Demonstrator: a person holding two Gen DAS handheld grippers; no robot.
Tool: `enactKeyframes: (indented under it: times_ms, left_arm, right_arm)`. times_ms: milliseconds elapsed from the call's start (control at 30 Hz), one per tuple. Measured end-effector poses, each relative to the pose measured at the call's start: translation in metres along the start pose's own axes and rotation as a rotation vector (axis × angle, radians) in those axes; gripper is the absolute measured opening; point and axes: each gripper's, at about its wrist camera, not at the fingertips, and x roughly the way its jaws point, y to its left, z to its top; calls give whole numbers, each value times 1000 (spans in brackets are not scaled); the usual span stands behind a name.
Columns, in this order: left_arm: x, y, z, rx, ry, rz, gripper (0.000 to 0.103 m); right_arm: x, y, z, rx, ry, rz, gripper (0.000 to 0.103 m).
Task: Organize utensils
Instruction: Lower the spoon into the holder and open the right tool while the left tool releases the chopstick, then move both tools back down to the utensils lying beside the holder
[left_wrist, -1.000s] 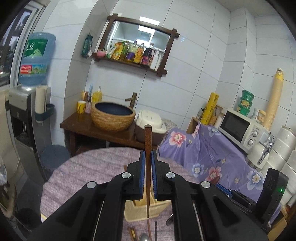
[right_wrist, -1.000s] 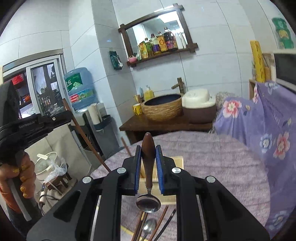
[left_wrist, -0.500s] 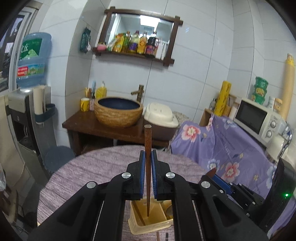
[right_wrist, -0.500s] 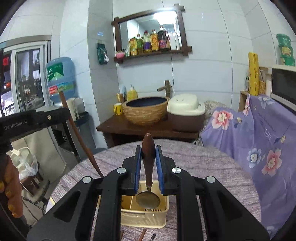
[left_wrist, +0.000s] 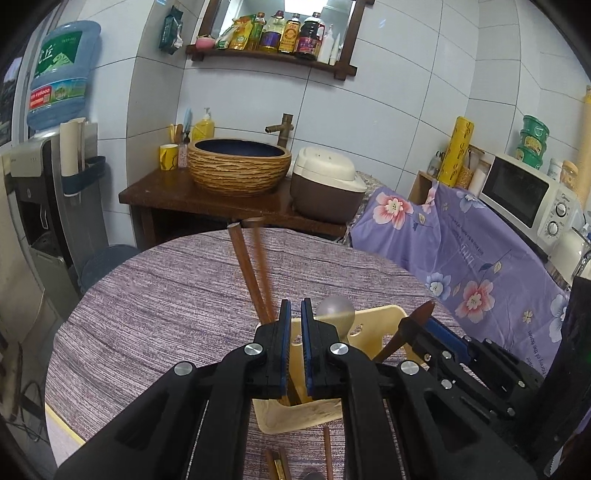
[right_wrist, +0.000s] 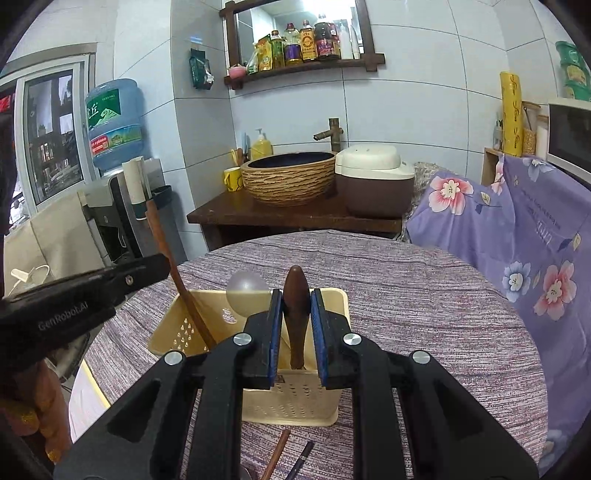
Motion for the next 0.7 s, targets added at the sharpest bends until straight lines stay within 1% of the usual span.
enactKeyframes:
  times_ms: [133, 200, 233, 267, 300, 333, 400, 467, 567, 667, 700]
  left_arm:
    - [-4, -1, 1, -3, -10, -3, 7]
    - [-10, -1, 2, -4, -25, -5, 7]
    - [-13, -2, 1, 1, -27, -9, 8]
    - [-16, -2, 0, 5, -27, -13, 10]
    - [-21, -3, -2, 11, -30, -15, 19]
    - [-28, -2, -6, 14, -38, -15, 36]
    - [-39, 1, -15, 7, -59, -3, 53]
    - [-46, 5, -26, 7, -60, 20, 54]
    - [-48, 14, -50, 6, -13, 68, 53]
    - [-42, 22, -78, -15, 63, 89, 50]
    - [-39, 23, -89, -19, 98, 86, 46]
  right_arm:
    - [-1, -2, 0, 12, 0, 14, 17]
    - [-5, -4, -1, 18, -10, 34, 19]
    - [-7, -4, -1, 22, -13, 33, 23]
    - [-10, -4, -1, 25, -19, 29, 30]
    - [-16, -4, -3, 30, -27, 26, 35]
    - [-21, -5, -4, 34, -33, 27, 43]
    - [-32, -4, -8, 34, -35, 13, 44]
    - [-42, 0, -18, 16, -12, -26, 44]
    - [-50, 5, -38, 0, 48, -69, 44]
    - [-50, 6, -66, 22, 122, -79, 44]
    - [-48, 6, -74, 32, 147, -82, 44]
